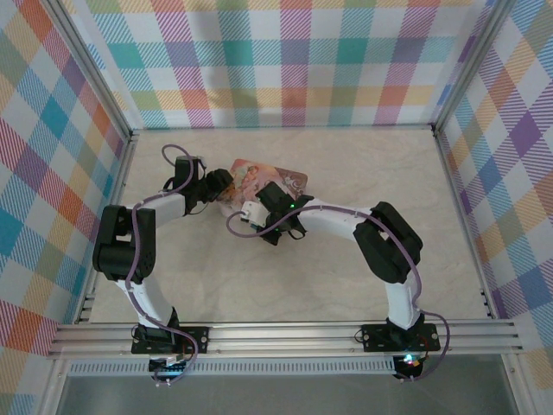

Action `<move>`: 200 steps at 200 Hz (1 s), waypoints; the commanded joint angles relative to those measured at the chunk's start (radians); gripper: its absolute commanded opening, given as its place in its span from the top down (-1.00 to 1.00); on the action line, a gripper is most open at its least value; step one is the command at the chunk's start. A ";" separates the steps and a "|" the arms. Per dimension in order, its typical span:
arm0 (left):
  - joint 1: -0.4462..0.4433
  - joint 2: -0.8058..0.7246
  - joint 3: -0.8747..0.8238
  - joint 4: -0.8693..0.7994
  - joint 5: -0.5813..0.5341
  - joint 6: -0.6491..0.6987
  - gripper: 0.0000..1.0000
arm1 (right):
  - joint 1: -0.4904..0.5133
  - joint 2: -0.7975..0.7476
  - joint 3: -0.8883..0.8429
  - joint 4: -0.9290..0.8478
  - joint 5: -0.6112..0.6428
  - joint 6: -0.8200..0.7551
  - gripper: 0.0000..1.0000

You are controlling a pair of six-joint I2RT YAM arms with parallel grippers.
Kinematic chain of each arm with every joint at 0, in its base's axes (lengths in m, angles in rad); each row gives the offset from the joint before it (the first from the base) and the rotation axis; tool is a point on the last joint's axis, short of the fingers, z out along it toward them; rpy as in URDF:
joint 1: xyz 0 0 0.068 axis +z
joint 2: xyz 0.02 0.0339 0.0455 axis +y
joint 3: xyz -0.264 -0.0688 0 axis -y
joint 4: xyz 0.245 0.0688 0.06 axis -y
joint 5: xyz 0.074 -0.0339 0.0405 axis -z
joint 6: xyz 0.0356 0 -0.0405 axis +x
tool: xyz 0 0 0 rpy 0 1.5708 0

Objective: Unlock the padlock with the key

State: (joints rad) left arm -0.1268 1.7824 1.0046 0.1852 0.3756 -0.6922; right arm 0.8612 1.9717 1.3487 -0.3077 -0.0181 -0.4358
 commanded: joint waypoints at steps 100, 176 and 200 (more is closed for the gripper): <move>-0.019 -0.116 -0.089 -0.027 -0.082 -0.021 -0.08 | 0.042 -0.116 -0.081 0.119 0.003 0.028 1.00; -0.013 -0.421 -0.254 -0.135 -0.180 0.024 -0.19 | 0.075 -0.298 -0.295 0.128 -0.027 0.178 1.00; -0.020 -0.506 -0.315 -0.166 -0.154 0.020 -0.20 | 0.090 -0.324 -0.341 0.140 -0.068 0.220 1.00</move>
State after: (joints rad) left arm -0.1474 1.3476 0.7456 0.0853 0.2161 -0.6910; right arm 0.9310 1.6878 1.0485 -0.1951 -0.0231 -0.2897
